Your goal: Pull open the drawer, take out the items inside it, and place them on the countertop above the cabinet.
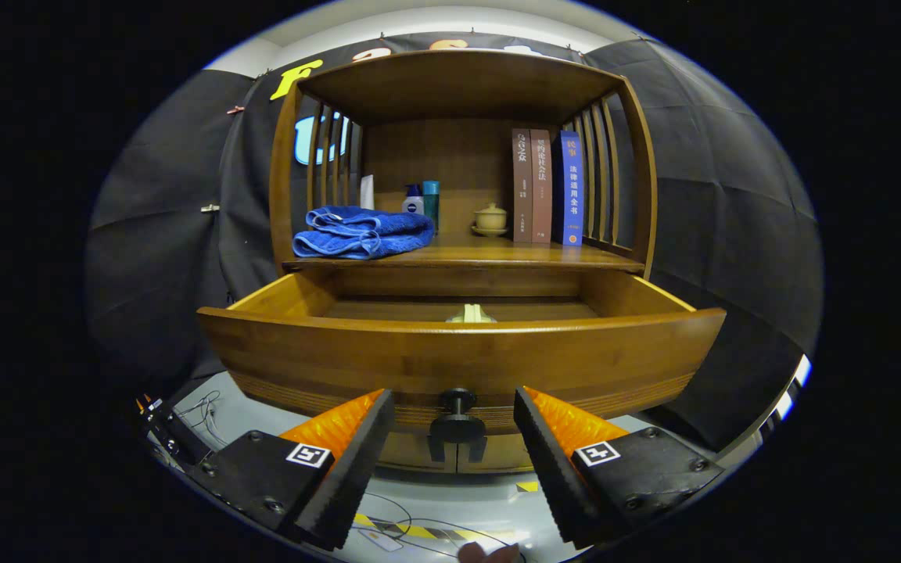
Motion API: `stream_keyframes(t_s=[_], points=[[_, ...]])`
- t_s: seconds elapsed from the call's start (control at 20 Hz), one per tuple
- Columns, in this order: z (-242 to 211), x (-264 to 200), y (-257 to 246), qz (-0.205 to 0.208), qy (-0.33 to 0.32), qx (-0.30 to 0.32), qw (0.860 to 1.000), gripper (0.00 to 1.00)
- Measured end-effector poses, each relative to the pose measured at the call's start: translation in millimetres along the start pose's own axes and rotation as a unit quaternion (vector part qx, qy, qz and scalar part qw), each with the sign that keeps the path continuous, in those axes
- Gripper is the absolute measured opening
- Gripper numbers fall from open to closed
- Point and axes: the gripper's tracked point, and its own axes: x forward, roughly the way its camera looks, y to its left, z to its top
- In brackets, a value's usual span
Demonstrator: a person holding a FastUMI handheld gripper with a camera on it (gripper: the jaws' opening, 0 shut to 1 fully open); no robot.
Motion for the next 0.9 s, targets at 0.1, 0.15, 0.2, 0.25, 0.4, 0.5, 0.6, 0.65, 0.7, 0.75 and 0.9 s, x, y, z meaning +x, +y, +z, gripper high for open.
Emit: stream_keyframes(t_s=[0.1, 0.15, 0.2, 0.25, 0.4, 0.5, 0.6, 0.65, 0.7, 0.75, 0.9], points=[[17, -15, -2, 0.006, 0.008, -0.007, 1.0, 0.98], [25, -21, -2, 0.012, 0.012, -0.009, 1.0, 0.98], [34, -26, -4, 0.013, 0.019, -0.012, 1.0, 0.98], [45, -28, -6, 0.017, 0.021, -0.015, 1.0, 0.98], [83, -30, -3, 0.036, 0.022, -0.01, 0.999, 0.98], [105, -21, -9, 0.033, 0.031, -0.007, 0.999, 0.99], [127, -4, -13, 0.028, 0.037, 0.003, 0.999, 0.99], [133, 8, -15, 0.026, 0.05, 0.002, 0.998, 0.98], [134, 21, -17, 0.023, 0.065, -0.001, 0.998, 0.98], [134, 34, -20, 0.021, 0.084, -0.005, 0.996, 0.99], [123, 72, -23, 0.027, 0.15, -0.005, 0.988, 0.99]])
